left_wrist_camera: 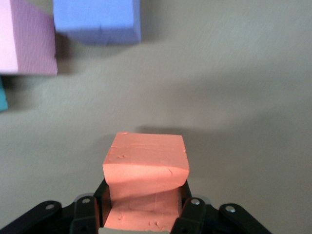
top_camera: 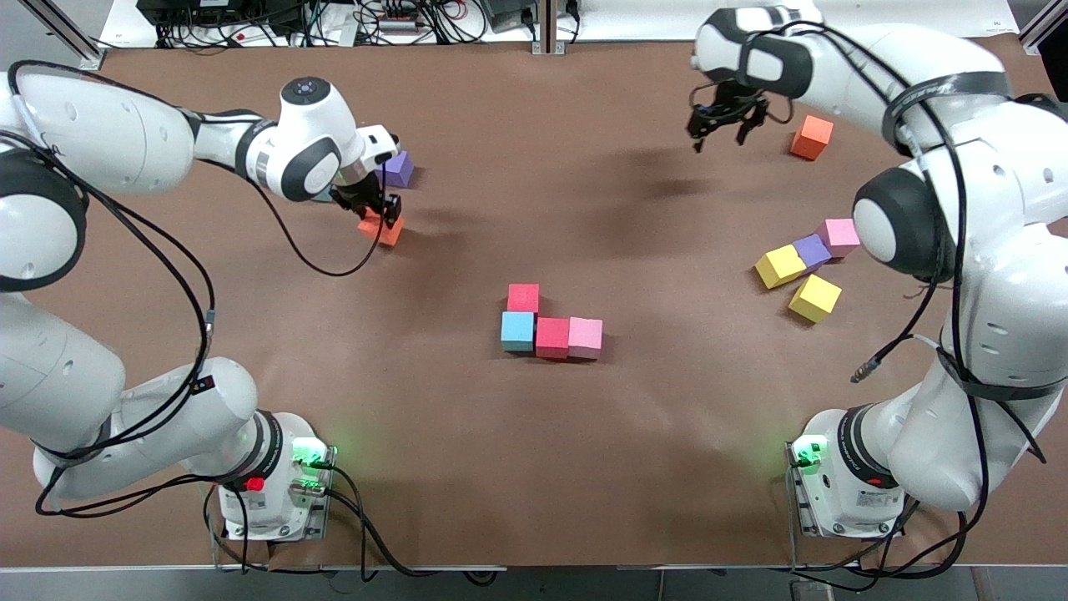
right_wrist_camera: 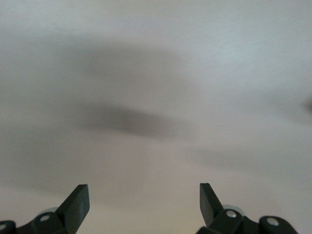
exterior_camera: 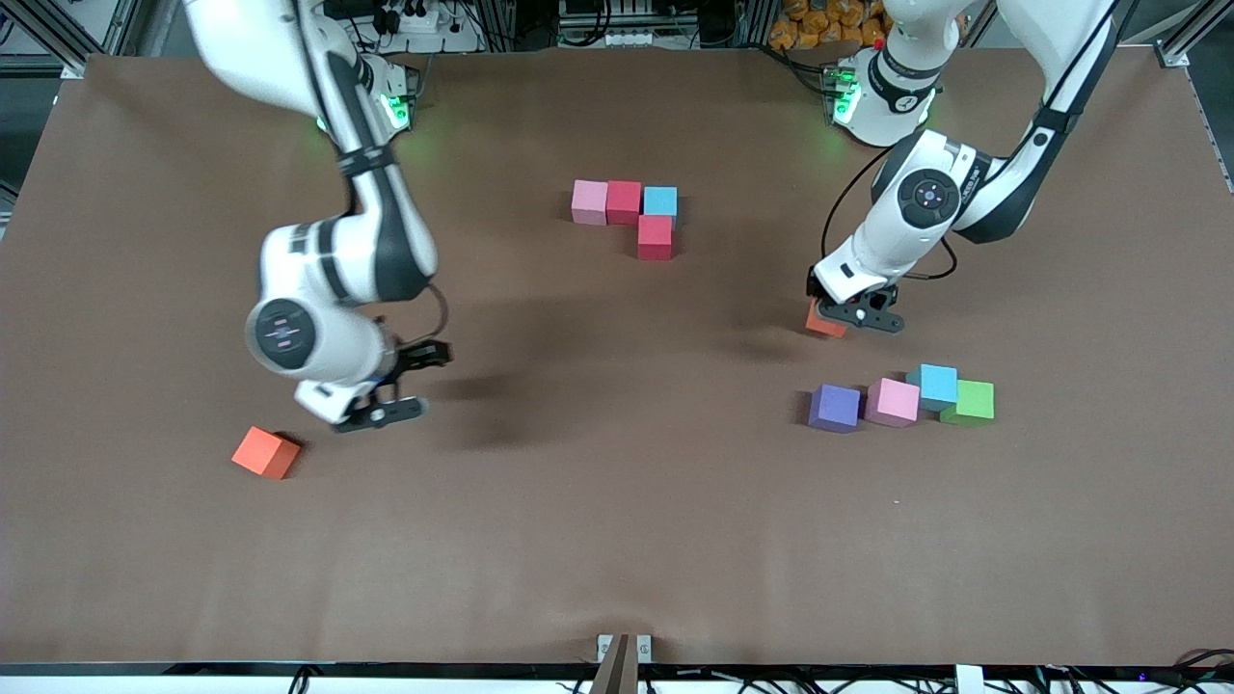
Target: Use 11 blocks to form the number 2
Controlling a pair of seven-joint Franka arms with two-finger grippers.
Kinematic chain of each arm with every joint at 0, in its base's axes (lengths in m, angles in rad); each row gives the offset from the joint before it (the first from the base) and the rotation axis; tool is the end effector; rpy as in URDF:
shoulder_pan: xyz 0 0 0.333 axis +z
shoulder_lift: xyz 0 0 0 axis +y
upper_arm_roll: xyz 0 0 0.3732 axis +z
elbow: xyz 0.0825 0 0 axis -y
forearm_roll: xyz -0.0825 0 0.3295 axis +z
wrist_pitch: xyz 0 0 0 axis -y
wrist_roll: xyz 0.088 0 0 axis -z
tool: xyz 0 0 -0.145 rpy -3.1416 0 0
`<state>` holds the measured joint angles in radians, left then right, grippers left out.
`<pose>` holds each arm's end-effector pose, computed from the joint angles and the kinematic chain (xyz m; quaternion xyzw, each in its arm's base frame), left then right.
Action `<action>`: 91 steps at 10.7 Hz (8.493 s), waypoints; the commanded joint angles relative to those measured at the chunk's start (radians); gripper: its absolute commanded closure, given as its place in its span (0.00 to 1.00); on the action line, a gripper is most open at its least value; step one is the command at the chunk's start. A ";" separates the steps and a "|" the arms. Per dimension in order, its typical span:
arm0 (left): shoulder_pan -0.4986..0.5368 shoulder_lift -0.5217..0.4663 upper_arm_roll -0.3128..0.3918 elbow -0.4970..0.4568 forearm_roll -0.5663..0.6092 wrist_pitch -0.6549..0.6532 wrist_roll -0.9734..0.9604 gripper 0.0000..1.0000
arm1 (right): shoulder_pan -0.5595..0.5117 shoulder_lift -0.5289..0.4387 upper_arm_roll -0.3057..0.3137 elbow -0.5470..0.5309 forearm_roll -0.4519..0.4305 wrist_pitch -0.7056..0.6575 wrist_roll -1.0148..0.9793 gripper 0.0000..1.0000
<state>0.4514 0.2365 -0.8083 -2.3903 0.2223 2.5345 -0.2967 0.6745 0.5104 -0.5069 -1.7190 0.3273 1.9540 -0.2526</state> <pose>0.4506 -0.1622 0.3120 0.9931 -0.1152 -0.0094 0.0205 0.5901 0.1723 0.3482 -0.9840 -0.1465 0.0980 0.0268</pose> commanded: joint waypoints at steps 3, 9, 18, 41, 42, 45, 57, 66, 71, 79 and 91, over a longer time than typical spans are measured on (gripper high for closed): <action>-0.175 0.142 -0.005 0.219 -0.021 -0.084 -0.263 0.53 | -0.192 0.008 0.033 0.018 -0.019 0.026 -0.452 0.00; -0.420 0.314 0.011 0.454 -0.017 -0.128 -0.599 0.52 | -0.315 0.115 0.047 0.035 -0.011 0.273 -0.933 0.00; -0.648 0.334 0.132 0.553 -0.004 -0.350 -0.687 0.50 | -0.461 0.204 0.157 0.048 -0.005 0.431 -1.022 0.00; -0.700 0.369 0.138 0.477 0.100 -0.257 -0.811 0.51 | -0.342 0.132 0.154 0.124 0.027 0.177 -0.616 0.78; -0.701 0.371 0.138 0.477 0.101 -0.257 -0.825 0.51 | -0.339 0.120 0.156 0.124 0.025 0.149 -0.582 0.78; -0.703 0.377 0.138 0.477 0.104 -0.257 -0.829 0.51 | -0.308 0.100 0.154 0.121 0.024 0.135 -0.531 0.77; -0.717 0.379 0.139 0.439 0.107 -0.223 -0.842 0.50 | -0.110 0.031 0.050 0.096 0.025 0.005 -0.427 0.77; -0.715 0.379 0.138 0.431 0.150 -0.221 -0.884 0.50 | 0.081 -0.142 0.047 -0.194 0.025 0.140 -0.430 0.77; -0.723 0.380 0.138 0.431 0.149 -0.221 -0.885 0.49 | 0.331 -0.197 0.047 -0.416 0.025 0.457 -0.448 0.78; -0.712 0.370 0.138 0.430 0.149 -0.224 -0.897 0.00 | 0.468 -0.190 0.051 -0.479 0.036 0.560 -0.606 0.82; -0.407 0.251 0.133 0.523 0.147 -0.237 -0.802 0.00 | 0.612 -0.156 0.050 -0.453 0.177 0.545 -0.632 0.93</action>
<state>0.0005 0.4879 -0.6648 -1.8772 0.3385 2.3041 -1.1470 1.2562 0.3608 -0.4473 -2.1693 0.4672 2.4908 -0.8793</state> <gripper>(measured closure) 0.000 0.414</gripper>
